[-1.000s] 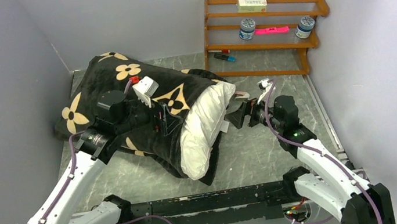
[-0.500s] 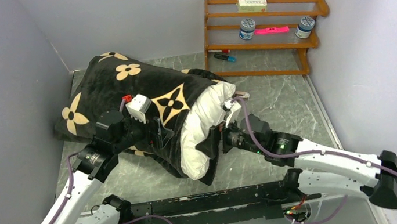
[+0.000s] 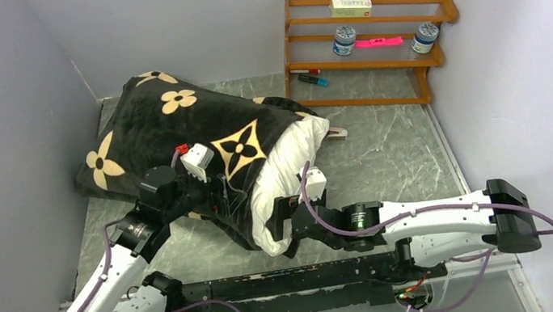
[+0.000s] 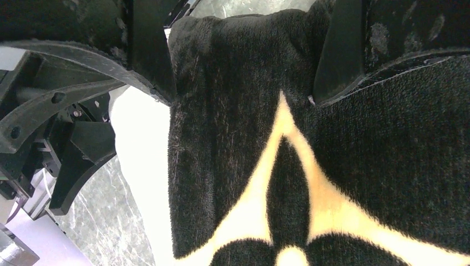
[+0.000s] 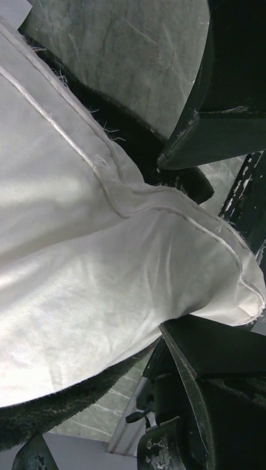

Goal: Remove the pillowcase from the pillow
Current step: Remove the pillow from the pillowcase.

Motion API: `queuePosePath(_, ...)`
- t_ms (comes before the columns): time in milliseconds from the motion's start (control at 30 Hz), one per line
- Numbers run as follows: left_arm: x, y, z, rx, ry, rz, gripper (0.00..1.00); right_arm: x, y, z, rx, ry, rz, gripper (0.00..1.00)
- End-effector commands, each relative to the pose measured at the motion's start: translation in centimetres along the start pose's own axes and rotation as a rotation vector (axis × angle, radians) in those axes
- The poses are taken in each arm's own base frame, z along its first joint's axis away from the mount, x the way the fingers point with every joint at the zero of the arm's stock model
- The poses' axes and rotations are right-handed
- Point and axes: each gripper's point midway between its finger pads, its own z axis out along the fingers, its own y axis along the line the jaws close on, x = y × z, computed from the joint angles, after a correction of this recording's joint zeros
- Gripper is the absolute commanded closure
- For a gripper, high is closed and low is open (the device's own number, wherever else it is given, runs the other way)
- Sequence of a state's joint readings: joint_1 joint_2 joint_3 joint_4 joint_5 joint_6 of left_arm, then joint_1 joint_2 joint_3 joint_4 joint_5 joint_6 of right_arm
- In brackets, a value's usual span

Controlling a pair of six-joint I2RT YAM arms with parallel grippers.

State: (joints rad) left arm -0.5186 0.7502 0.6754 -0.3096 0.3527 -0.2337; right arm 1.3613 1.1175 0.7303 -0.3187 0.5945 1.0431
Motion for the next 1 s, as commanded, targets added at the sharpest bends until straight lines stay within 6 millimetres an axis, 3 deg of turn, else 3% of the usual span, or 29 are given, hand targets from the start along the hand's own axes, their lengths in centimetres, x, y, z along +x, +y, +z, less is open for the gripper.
queuePosePath(0, 0.5, -0.7, 1.2, 0.06, 0.028, -0.022, 0.04, -1.3, 2.1, 0.5, -0.048, -0.04, -0.001, 0.0)
queuePosePath(100, 0.5, -1.0, 1.9, 0.093, 0.042, -0.029, 0.04, -1.3, 3.3, 1.7, -0.106, -0.011, -0.041, 0.0)
queuePosePath(233, 0.4, -0.7, 2.3, 0.082, 0.043, -0.019, 0.04, -2.2, 3.3, 2.8, -0.209, 0.007, 0.014, 0.01)
queuePosePath(400, -0.7, -0.5, 2.3, 0.066, 0.002, -0.006, 0.04, -4.5, 3.0, 3.8, -0.357, -0.004, 0.1, 0.15)
queuePosePath(533, -1.6, -0.2, 2.3, 0.045, -0.006, 0.031, 0.04, -6.6, 3.4, 4.1, -0.447, -0.036, 0.125, 0.5)
queuePosePath(633, -2.2, 0.0, 2.0, 0.024, 0.007, 0.065, 0.04, -9.1, 3.5, 4.1, -0.441, -0.088, 0.099, 0.97)
queuePosePath(967, -2.9, -2.8, 0.7, 0.129, 0.022, -0.03, 0.03, -19.1, 2.9, 4.2, -0.407, -0.276, 0.025, 1.0)
